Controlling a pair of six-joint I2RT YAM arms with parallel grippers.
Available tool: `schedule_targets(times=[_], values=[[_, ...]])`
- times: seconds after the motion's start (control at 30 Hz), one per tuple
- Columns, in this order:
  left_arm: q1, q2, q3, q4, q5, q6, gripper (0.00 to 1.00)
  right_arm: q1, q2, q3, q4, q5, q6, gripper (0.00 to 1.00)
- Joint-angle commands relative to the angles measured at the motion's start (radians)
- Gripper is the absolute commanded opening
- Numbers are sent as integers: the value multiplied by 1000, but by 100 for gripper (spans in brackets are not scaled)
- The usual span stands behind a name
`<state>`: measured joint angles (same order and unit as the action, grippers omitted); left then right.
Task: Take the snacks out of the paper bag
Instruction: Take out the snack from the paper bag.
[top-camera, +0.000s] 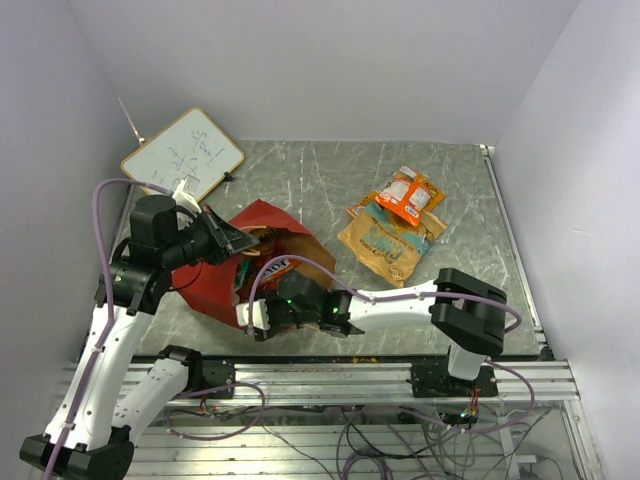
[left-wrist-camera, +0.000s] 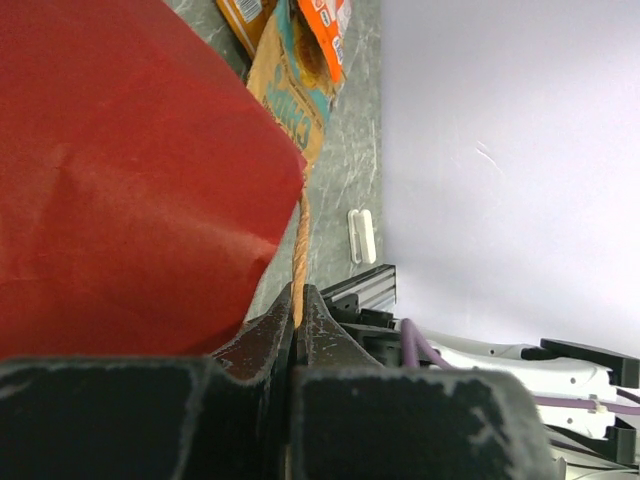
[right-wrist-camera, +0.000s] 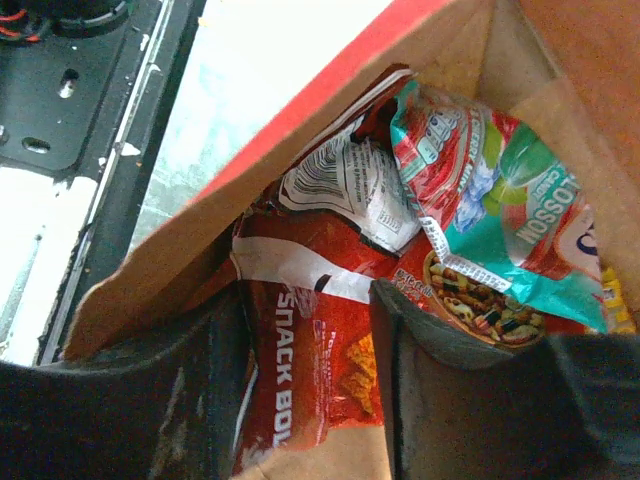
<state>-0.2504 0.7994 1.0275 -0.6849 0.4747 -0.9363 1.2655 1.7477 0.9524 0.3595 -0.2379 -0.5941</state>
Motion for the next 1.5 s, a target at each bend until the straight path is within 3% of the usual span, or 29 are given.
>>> schedule_targets(times=[0.0, 0.23, 0.43, 0.6, 1.2, 1.47], values=[[-4, -21, 59, -15, -14, 7, 7, -3, 45, 20, 71, 59, 41, 48], [-4, -51, 49, -31, -47, -14, 7, -7, 67, 22, 56, 59, 79, 45], [-4, -54, 43, -45, -69, -7, 7, -10, 39, 42, -7, 96, 108, 16], [-4, -43, 50, -43, -72, 5, 7, -21, -35, 76, -49, 134, 136, 0], [-4, -33, 139, -101, -190, 32, 7, -64, -301, 152, -295, 170, 169, 0], [-4, 4, 148, -66, -199, 37, 7, -66, -367, 247, -404, 278, 218, 0]])
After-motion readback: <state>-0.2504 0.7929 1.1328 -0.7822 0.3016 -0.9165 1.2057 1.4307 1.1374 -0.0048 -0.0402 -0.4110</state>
